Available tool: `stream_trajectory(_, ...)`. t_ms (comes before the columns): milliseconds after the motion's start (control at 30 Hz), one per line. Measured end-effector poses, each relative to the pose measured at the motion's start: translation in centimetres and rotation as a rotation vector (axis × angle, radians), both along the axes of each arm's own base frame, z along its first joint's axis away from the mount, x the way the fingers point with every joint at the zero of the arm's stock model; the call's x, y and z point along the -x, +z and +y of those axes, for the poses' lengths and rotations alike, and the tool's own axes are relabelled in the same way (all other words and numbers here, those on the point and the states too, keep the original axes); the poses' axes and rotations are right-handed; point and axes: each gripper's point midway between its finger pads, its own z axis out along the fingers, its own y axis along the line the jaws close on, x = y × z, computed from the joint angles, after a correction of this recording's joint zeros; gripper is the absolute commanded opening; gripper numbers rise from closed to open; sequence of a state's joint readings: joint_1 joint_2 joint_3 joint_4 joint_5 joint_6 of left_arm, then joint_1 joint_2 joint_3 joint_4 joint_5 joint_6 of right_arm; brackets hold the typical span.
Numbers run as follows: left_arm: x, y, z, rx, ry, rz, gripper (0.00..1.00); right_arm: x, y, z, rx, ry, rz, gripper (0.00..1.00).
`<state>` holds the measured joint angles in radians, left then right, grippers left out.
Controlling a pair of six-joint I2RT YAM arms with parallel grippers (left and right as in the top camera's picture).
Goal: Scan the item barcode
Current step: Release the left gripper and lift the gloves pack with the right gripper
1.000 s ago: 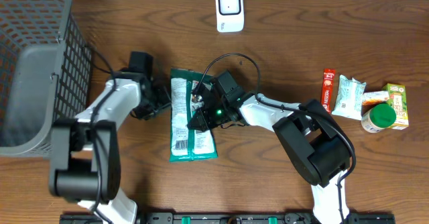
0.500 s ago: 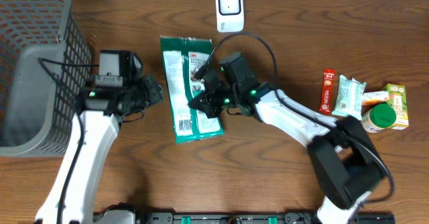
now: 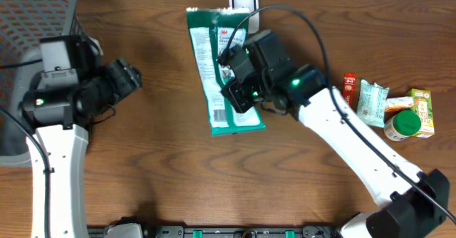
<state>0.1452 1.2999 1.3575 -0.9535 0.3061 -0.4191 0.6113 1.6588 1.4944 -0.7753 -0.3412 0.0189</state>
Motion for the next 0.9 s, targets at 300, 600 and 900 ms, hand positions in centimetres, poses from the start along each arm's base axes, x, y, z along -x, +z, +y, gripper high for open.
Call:
stream_trajectory(300, 0.6, -0.5, 0.6, 0.0, 0.019, 0.031, 0.84, 0.8, 1.9, -1.8, 0.102, 0.035, -0.031, 0.01)
stream_trajectory(600, 0.6, -0.5, 0.6, 0.0, 0.019, 0.031, 0.84, 0.1, 1.6, -2.6, 0.155, 0.022, -0.07, 0.01)
stream_trajectory(900, 0.6, -0.5, 0.6, 0.0, 0.019, 0.031, 0.85, -0.1, 1.7, -2.7, 0.159, 0.016, -0.084, 0.01)
